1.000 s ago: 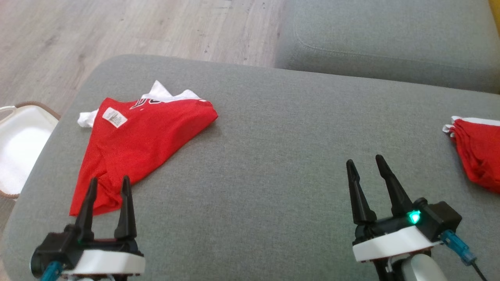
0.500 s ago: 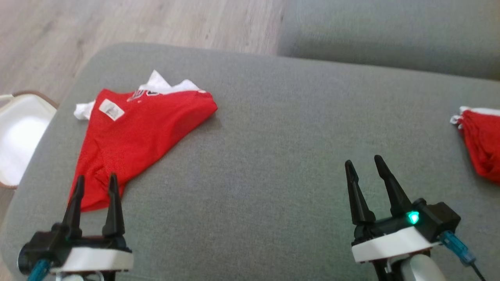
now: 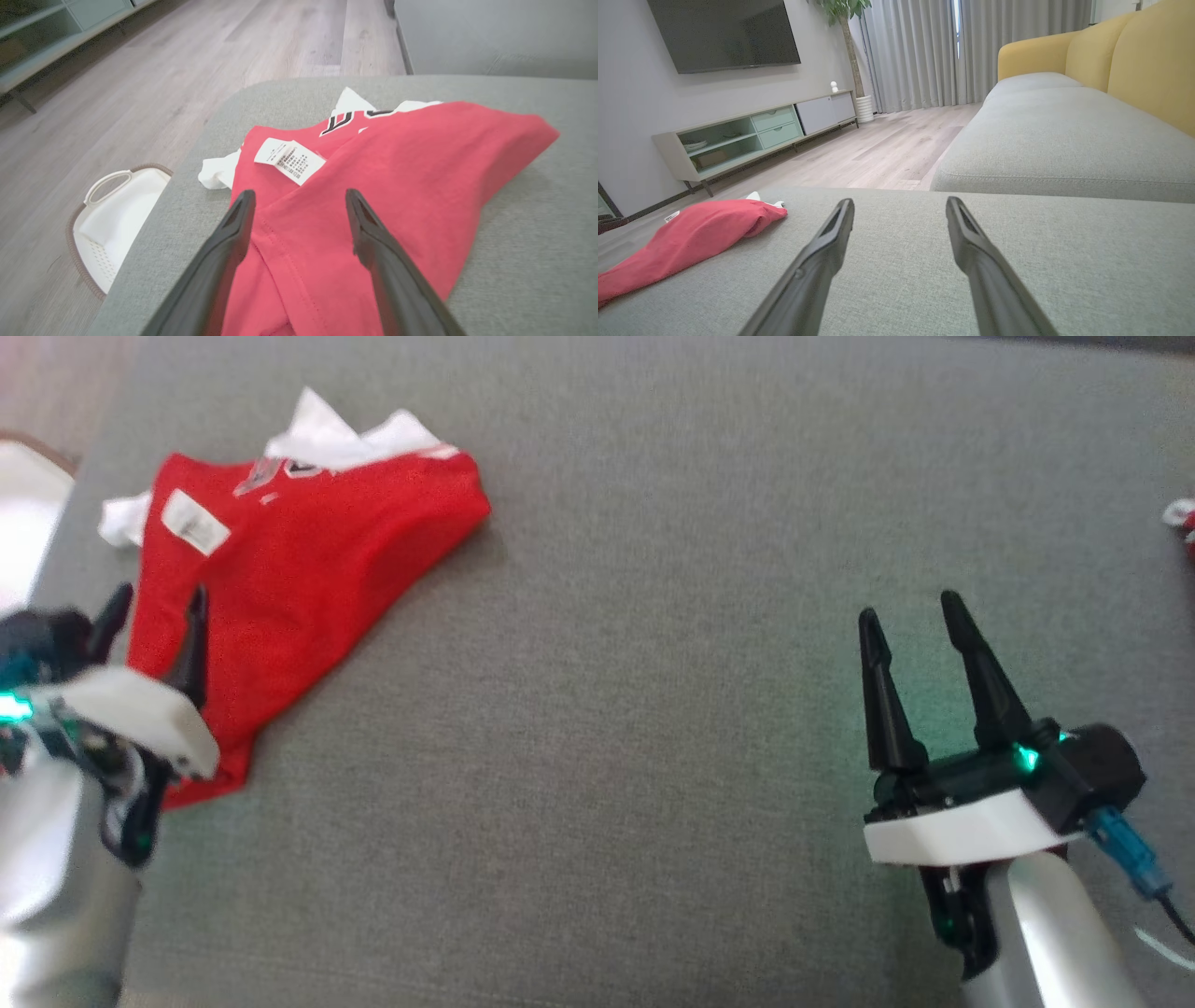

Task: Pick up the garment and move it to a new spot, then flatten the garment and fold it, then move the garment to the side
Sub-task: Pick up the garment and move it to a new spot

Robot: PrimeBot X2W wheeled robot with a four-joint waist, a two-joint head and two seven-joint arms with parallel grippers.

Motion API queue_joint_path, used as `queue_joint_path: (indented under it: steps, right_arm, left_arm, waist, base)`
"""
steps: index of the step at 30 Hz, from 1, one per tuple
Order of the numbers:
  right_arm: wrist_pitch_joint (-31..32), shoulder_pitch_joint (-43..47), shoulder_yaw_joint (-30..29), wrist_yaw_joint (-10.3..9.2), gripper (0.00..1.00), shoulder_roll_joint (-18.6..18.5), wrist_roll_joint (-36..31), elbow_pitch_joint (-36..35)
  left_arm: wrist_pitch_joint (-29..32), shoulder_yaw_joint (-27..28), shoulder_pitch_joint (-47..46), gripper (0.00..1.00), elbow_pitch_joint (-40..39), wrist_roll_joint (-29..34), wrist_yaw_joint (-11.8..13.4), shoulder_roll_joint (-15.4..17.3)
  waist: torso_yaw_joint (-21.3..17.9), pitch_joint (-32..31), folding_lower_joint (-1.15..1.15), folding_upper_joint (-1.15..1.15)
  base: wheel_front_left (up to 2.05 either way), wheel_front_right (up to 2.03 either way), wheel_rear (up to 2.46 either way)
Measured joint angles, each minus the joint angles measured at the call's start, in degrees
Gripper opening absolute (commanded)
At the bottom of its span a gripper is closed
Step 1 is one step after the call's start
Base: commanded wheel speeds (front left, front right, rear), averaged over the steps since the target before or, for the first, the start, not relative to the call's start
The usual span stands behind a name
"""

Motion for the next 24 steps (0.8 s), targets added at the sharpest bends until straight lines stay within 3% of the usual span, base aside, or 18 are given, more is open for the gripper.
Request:
queue_joint_path:
  steps: [5, 9, 15, 16, 17, 20, 24]
  right_arm:
    - [-0.01, -1.75, -0.82, 0.00, 1.00, -0.01, -1.33, -0.82]
    - [-0.01, -2.73, -1.16, 0.00, 1.00, -0.02, -1.99, -1.72]
    - [-0.01, -2.77, -1.53, 0.00, 1.00, -0.02, -2.70, -2.26]
    - [-0.01, -2.81, -1.56, 0.00, 1.00, -0.02, -2.70, -2.30]
    - [-0.01, -2.83, -1.62, 0.00, 1.00, -0.02, -2.70, -2.31]
    - [-0.01, -2.89, -1.77, 0.00, 1.00, -0.02, -2.70, -2.29]
    - [-0.01, -2.90, -1.78, 0.00, 1.00, -0.02, -2.67, -2.05]
  left_arm:
    - [4.66, -8.54, -7.55, 1.00, 4.30, -4.88, -0.43, 3.57]
    - [10.29, -17.18, -12.28, 1.00, 7.60, -14.23, -0.43, 6.08]
    - [11.69, -24.46, -14.97, 1.00, 9.96, -22.47, -0.43, 8.71]
    - [12.02, -25.53, -15.32, 0.63, 9.95, -23.71, -0.43, 8.98]
    - [11.98, -26.49, -15.68, 0.00, 10.00, -24.80, -0.43, 9.22]
    - [9.38, -28.56, -16.23, 0.00, 10.55, -26.83, -0.44, 9.77]
    - [0.43, -30.16, -16.80, 0.00, 11.14, -26.85, -0.44, 10.62]
  waist:
    - [-0.56, 4.36, 0.00, 0.00]
    - [-1.48, 7.51, 0.00, 0.00]
    - [-2.64, 9.10, -0.02, 0.00]
    - [-2.70, 9.15, -0.02, 0.00]
    - [-2.73, 9.12, -0.02, 0.00]
    - [-2.70, 8.71, -0.02, 0.00]
    - [-2.55, 7.42, -0.02, 0.00]
  base:
    - [0.00, 0.00, 0.00]
    - [0.00, 0.00, 0.00]
    - [0.00, 0.00, 0.00]
    - [0.00, 0.00, 0.00]
    - [0.00, 0.00, 0.00]
    - [0.00, 0.00, 0.00]
    - [0.00, 0.00, 0.00]
